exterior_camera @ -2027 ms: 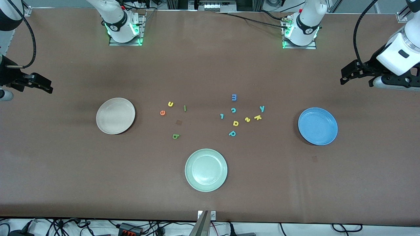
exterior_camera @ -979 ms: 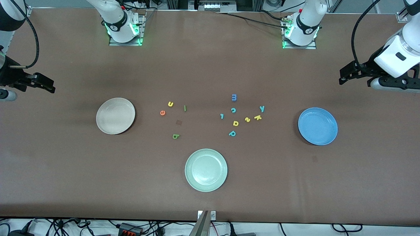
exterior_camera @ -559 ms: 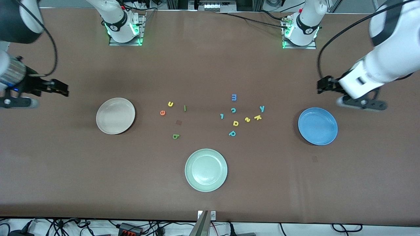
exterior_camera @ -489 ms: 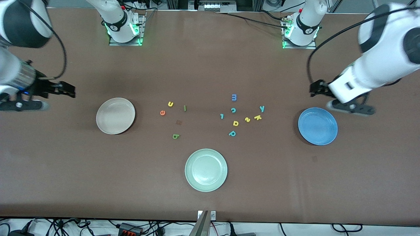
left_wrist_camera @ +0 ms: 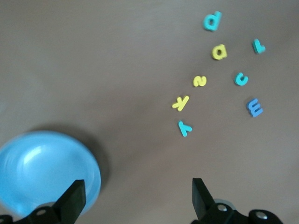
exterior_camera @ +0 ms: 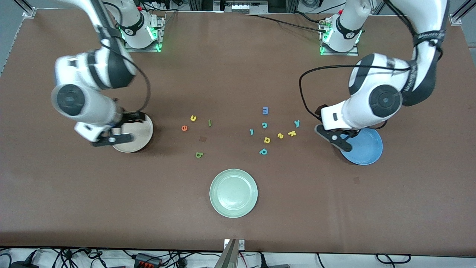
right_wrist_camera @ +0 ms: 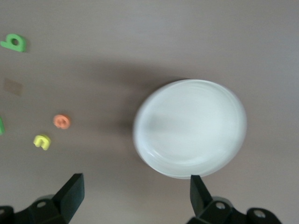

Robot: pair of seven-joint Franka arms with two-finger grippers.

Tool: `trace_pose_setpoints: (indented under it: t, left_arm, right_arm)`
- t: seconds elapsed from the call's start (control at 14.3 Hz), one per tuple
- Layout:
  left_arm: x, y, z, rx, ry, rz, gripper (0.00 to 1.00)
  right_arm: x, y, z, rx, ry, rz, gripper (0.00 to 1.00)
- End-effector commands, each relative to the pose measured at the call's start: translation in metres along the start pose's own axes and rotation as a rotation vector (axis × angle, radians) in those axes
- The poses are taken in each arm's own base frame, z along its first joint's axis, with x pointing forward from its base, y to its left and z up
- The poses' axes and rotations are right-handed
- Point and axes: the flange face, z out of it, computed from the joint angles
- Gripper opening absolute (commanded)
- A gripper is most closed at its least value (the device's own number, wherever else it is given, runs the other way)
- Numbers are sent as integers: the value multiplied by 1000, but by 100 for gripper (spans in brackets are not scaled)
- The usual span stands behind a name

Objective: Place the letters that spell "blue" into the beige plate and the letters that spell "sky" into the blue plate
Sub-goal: 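Lower the right gripper onto the orange e while the left gripper grasps k, then drop the orange e on the beige plate while the left gripper drops k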

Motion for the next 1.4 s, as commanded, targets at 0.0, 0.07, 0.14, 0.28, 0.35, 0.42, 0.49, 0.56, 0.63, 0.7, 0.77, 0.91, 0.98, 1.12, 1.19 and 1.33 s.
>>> trace_pose_setpoints:
  t: [0.0, 0.07, 0.14, 0.28, 0.35, 0.42, 0.49, 0.56, 0.63, 0.7, 0.77, 0.91, 0.98, 1.12, 1.19, 1.33]
  left_arm:
    - [16, 21, 40, 39, 30, 242, 100]
    - [16, 20, 58, 54, 53, 291, 100]
    - [14, 23, 73, 64, 66, 304, 100]
    - [12, 38, 101, 83, 89, 330, 100]
    - [10, 42, 118, 84, 88, 338, 100]
    - [11, 50, 130, 84, 88, 348, 100]
    - [16, 67, 143, 82, 76, 379, 100]
    - [19, 74, 153, 76, 64, 390, 100]
    - [21, 77, 159, 77, 65, 394, 100]
    - [20, 78, 168, 81, 68, 398, 100]
    - [19, 78, 175, 87, 80, 399, 100]
    - [19, 77, 193, 100, 105, 391, 100]
    - [21, 76, 201, 102, 111, 391, 100]
    - [20, 77, 209, 104, 115, 388, 95]
    - [22, 82, 210, 111, 123, 398, 89]
    - [21, 83, 212, 113, 125, 401, 61]
  right_arm:
    - [-8, -59, 44, -10, 16, 59, 100]
    - [-8, -80, 60, -17, 19, 67, 100]
    - [-7, -95, 75, -20, 26, 91, 100]
    - [-6, -108, 101, -5, 43, 135, 100]
    - [-6, -114, 112, 17, 53, 159, 100]
    - [-6, -118, 121, 36, 58, 176, 100]
    - [-4, -117, 128, 49, 49, 198, 100]
    - [-2, -116, 133, 77, 30, 229, 100]
    - [-2, -116, 136, 103, 16, 253, 100]
    - [-2, -117, 138, 107, 13, 256, 99]
    - [-3, -118, 143, 103, 6, 255, 96]
    - [0, -117, 151, 105, 10, 260, 88]
    - [0, -118, 153, 106, 16, 259, 85]
    - [1, -117, 157, 105, 12, 260, 79]
    - [1, -116, 159, 102, 7, 254, 75]
    - [2, -114, 160, 102, 7, 255, 69]
